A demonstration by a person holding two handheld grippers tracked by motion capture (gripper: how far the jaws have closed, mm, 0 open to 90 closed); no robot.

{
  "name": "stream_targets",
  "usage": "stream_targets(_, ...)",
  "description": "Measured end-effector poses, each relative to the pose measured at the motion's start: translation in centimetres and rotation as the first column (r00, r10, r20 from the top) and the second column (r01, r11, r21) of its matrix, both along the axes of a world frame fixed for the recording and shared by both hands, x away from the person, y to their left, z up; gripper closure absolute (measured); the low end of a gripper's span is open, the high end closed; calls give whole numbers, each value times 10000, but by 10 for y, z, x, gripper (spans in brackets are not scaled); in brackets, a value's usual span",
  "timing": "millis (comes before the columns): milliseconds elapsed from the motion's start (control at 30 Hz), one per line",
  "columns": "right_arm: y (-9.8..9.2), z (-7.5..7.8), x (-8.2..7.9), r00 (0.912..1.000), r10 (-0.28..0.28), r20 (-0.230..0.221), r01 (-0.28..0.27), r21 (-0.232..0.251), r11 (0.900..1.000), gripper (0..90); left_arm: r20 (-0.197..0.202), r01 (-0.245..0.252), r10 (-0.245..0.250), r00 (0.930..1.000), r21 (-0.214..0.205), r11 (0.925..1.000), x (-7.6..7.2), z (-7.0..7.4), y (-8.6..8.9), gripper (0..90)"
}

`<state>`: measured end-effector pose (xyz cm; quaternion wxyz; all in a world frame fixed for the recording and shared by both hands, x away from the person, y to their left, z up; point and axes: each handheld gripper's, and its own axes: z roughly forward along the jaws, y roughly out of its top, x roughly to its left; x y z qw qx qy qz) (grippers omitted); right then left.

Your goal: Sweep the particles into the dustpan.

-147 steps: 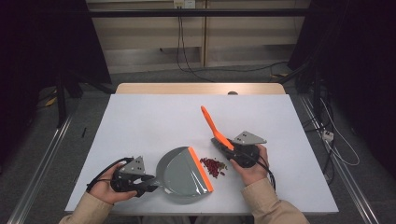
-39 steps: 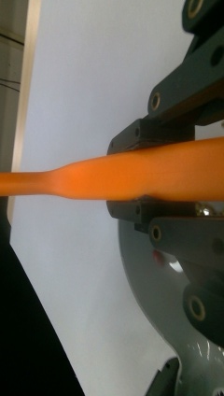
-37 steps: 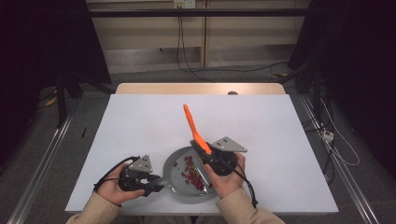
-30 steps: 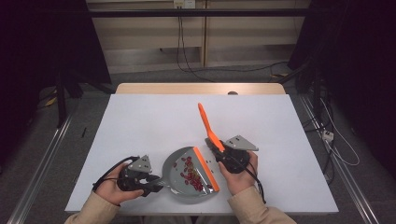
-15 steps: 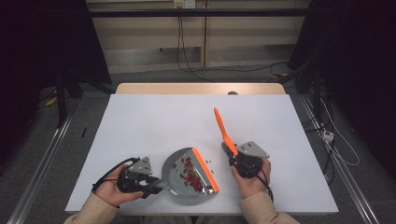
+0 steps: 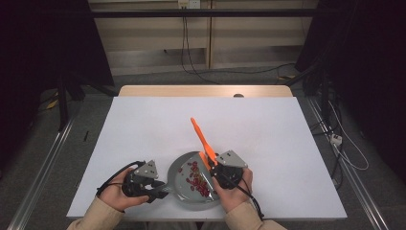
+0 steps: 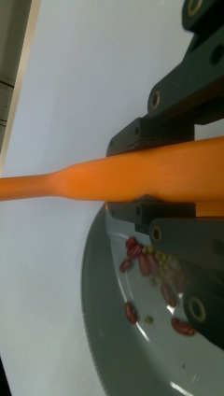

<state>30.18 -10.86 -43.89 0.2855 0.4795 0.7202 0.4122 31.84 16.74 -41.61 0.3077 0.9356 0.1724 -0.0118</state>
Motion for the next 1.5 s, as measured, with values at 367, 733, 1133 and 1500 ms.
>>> stream_targets(367,12,8,-4,9996,283,72,-290,1290,9912,712,-73,-96,95,9999,-111,9999,1,-1,1,629)
stream_targets(733,-11,17,10,9991,86,414,-139,1289,9916,712,-90,-249,248,9997,-185,9995,1,-1,4,629)
stream_targets(1133,-21,-3,15,9990,-286,338,280,161,9995,710,-160,-370,368,9992,-130,9992,4,3,2,628)
stream_targets(1500,-2,15,2,9951,475,864,-586,1312,9896,712,-242,-385,381,9990,-184,9991,3,-2,3,628)
